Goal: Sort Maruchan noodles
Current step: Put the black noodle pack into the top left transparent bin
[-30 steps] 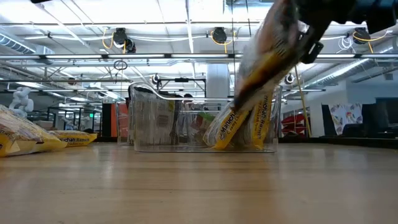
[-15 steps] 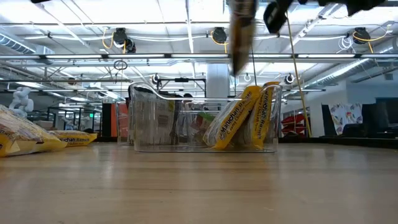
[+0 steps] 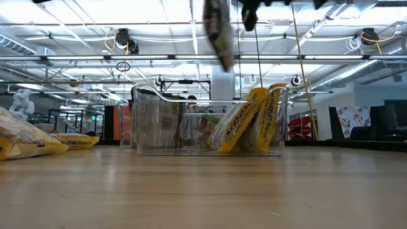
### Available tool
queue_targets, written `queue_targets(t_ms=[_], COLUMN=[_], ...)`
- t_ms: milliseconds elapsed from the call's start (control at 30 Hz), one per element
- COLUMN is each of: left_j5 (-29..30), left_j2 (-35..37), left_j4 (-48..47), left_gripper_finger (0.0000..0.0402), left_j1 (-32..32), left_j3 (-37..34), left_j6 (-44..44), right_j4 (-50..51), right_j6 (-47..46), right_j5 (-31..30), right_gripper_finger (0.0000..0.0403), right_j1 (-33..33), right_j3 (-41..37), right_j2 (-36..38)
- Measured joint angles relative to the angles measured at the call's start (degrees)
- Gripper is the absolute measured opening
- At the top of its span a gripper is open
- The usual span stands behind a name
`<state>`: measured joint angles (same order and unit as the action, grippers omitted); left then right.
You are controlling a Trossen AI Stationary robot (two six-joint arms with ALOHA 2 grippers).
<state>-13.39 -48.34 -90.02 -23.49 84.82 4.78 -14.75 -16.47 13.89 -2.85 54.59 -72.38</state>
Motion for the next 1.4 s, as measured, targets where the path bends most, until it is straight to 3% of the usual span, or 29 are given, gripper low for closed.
queue_targets(t_ms=[367,600,1000,1233,1400], left_j5=[0.1,0.1,1.5,1.6,1.6], left_j2=[0.0,0.0,0.0,0.0,0.0], left_j4=[0.0,0.0,0.0,0.0,0.0], left_gripper_finger=[0.0021,0.0021,0.0021,0.0021,0.0021], left_j1=[0.0,0.0,0.0,0.0,0.0], left_j3=[0.0,0.0,0.0,0.0,0.0], left_j6=[0.0,-0.4,-0.6,-0.5,-0.1], right_j4=[0.2,0.2,-1.3,-4.1,-7.0], right_j6=[4.3,5.0,3.4,-0.4,-0.8], right_j5=[10.1,10.4,9.6,5.0,-1.4], right_gripper_finger=[0.0,0.0,0.0,0.0,0.0], right_j1=[-7.0,-11.2,-15.9,-16.7,-16.9], right_j3=[15.6,21.0,29.5,32.8,33.0], right_j2=[-14.9,-18.8,-28.3,-33.5,-34.5])
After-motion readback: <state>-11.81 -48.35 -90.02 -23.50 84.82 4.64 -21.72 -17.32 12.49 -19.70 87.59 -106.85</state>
